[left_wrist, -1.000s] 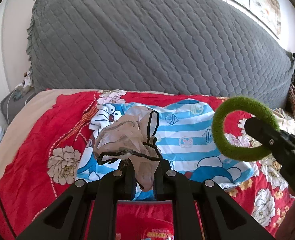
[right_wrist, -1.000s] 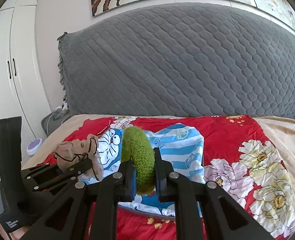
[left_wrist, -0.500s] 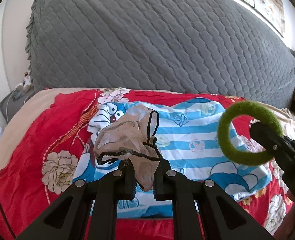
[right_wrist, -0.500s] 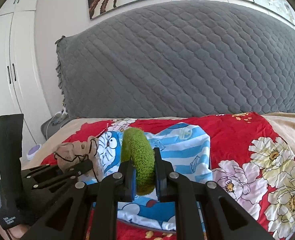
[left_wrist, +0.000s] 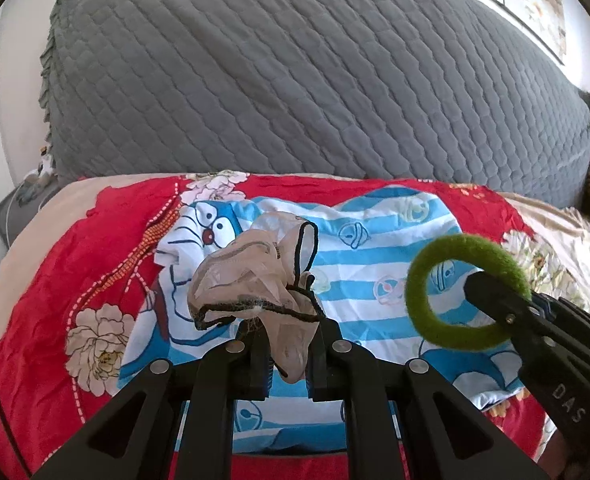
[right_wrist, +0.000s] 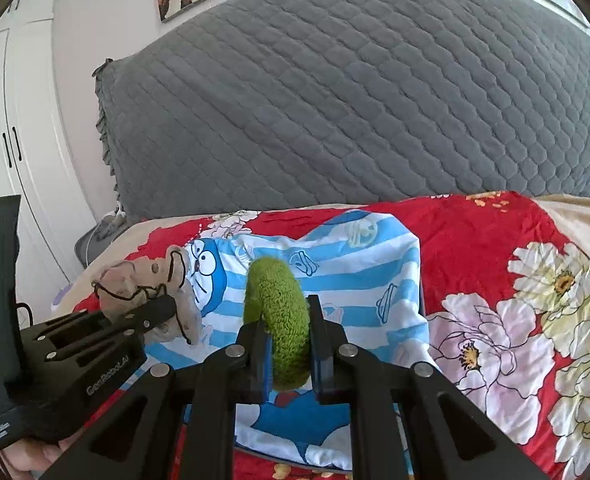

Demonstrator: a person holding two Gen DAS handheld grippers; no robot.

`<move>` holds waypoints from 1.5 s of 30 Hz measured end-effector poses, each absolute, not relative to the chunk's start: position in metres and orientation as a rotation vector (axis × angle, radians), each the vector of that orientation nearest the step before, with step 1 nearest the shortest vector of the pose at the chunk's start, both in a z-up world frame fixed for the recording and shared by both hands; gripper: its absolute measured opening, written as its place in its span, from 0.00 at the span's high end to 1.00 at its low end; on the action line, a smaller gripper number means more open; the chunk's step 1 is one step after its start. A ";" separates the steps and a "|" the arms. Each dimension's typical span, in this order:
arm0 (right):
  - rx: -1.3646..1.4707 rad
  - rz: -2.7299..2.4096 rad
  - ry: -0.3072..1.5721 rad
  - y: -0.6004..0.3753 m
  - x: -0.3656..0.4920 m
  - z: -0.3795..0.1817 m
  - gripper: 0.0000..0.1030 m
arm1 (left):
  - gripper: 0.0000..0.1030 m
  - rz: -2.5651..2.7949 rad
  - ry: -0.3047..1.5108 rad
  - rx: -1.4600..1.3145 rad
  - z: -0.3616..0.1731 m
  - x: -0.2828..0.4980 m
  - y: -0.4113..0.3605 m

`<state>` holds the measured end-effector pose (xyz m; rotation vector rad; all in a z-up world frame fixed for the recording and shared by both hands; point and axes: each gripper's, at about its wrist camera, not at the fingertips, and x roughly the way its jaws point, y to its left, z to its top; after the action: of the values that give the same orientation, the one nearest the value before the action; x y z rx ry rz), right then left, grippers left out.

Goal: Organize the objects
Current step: 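Lower the beige scrunchie and green ring onto the striped shirt in the tray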

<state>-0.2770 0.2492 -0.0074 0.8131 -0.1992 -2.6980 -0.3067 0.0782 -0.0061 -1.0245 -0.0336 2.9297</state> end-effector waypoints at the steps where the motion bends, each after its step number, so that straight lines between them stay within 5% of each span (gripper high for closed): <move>1: 0.824 -2.695 -0.195 0.249 -0.278 -0.009 0.86 | 0.89 2.926 -0.033 -1.028 -0.007 -0.307 0.079; 37: 0.987 -2.682 -0.136 0.236 -0.306 -0.055 0.86 | 0.88 2.839 0.002 -1.155 -0.049 -0.338 0.081; 45: 1.031 -2.690 -0.110 0.237 -0.310 -0.061 0.85 | 0.81 2.831 0.010 -1.183 -0.054 -0.342 0.079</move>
<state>-0.3103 0.2370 -0.0614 1.0314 -0.1099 -2.6898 -0.3420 0.0793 -0.0535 -1.1834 0.0105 2.8311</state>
